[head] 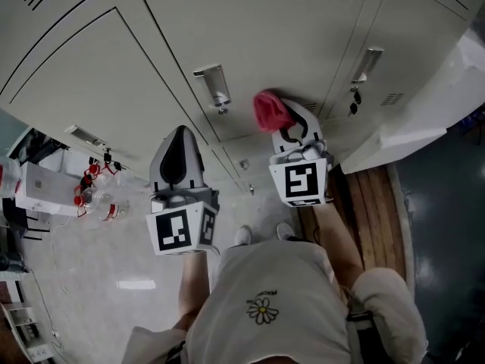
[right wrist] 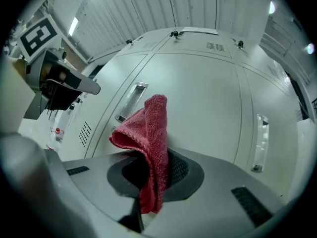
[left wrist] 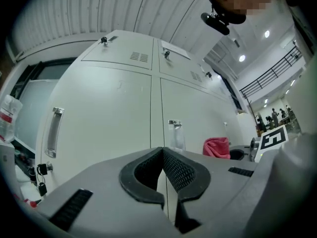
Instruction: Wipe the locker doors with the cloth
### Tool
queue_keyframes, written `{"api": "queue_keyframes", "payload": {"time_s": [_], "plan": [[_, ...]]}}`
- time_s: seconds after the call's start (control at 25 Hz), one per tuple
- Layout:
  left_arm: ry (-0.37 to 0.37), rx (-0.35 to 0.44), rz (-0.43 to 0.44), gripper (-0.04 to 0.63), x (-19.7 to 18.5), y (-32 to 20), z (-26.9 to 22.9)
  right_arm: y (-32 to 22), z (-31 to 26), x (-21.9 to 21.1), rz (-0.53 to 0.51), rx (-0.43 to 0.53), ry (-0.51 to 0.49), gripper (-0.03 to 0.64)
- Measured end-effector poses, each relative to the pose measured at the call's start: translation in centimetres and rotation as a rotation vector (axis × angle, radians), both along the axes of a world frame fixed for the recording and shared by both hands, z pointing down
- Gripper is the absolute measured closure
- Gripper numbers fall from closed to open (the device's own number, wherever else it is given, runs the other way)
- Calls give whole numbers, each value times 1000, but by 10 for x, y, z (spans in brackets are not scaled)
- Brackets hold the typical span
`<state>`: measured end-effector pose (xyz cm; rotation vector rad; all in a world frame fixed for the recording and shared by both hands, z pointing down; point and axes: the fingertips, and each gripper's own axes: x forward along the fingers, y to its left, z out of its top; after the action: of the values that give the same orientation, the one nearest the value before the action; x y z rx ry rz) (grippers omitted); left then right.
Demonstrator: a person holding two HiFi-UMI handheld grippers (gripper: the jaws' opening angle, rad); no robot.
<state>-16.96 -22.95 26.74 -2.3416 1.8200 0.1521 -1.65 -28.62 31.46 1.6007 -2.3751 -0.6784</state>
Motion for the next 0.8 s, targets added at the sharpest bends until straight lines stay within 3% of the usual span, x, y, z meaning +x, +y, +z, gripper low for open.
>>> {"api": "queue_keyframes", "payload": {"time_s": [0.44, 0.8], "plan": [[-1, 0, 49, 578, 21, -15, 1, -11, -4, 83, 173, 18, -16, 577], [6, 11, 60, 578, 30, -19, 1, -14, 0, 118, 239, -10, -36, 577]]}}
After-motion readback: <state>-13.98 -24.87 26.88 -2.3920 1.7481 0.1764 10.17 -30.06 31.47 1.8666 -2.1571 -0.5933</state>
